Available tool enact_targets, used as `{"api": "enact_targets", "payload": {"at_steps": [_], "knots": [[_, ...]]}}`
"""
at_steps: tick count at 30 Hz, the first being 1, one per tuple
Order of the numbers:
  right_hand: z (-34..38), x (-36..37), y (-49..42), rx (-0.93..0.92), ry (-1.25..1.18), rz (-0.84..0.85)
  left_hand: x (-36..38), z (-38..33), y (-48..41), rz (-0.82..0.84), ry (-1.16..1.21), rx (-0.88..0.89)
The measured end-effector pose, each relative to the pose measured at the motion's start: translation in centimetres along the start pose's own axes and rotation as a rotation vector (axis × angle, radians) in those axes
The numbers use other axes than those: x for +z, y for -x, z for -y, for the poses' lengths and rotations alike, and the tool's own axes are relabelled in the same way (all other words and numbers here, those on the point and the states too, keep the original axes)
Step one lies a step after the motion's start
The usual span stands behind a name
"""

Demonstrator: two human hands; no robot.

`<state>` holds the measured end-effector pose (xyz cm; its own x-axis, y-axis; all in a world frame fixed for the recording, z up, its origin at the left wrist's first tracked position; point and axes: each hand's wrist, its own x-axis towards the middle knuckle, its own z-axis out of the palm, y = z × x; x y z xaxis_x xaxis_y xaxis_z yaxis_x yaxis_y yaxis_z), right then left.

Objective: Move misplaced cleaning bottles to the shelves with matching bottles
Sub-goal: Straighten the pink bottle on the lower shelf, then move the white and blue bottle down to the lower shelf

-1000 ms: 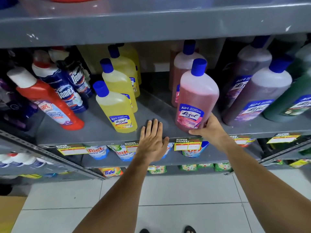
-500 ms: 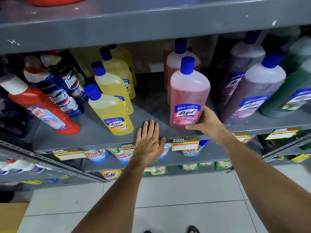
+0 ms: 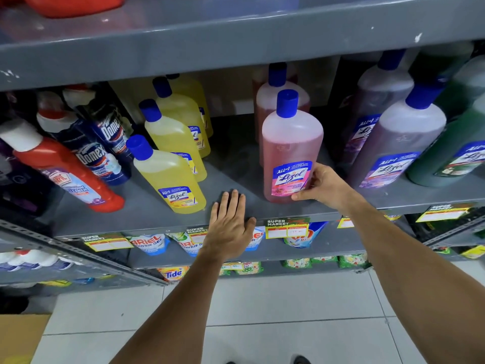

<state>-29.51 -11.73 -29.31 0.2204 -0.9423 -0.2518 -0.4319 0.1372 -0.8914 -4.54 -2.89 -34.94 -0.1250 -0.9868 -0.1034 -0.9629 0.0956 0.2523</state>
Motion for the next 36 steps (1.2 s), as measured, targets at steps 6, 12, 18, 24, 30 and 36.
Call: {"api": "enact_targets", "payload": {"at_steps": [6, 12, 18, 24, 30, 36], "knots": [[-0.9, 0.6, 0.7, -0.011, -0.037, -0.047, 0.1, 0.1, 0.0, 0.0, -0.012, 0.011], [-1.0, 3.3, 4.7, -0.129, -0.138, -0.385, -0.9, -0.4, -0.1, 0.069, 0.01, -0.037], [4.2, 4.0, 9.1, -0.479, -0.017, -0.608, -5.5, -2.4, 2.6, -0.343, -0.023, 0.01], [15.5, 4.4, 12.6, -0.837, 0.042, -0.564, -16.9, -5.4, 8.1, -0.78, -0.08, -0.022], [26.6, 5.7, 14.6, -0.992, -0.048, -0.376, -27.5, -2.5, 13.1, -0.95, -0.186, -0.135], [33.6, 8.2, 14.6, -1.031, -0.059, -0.257, -33.7, 3.2, 15.6, -0.971, -0.199, -0.266]]}}
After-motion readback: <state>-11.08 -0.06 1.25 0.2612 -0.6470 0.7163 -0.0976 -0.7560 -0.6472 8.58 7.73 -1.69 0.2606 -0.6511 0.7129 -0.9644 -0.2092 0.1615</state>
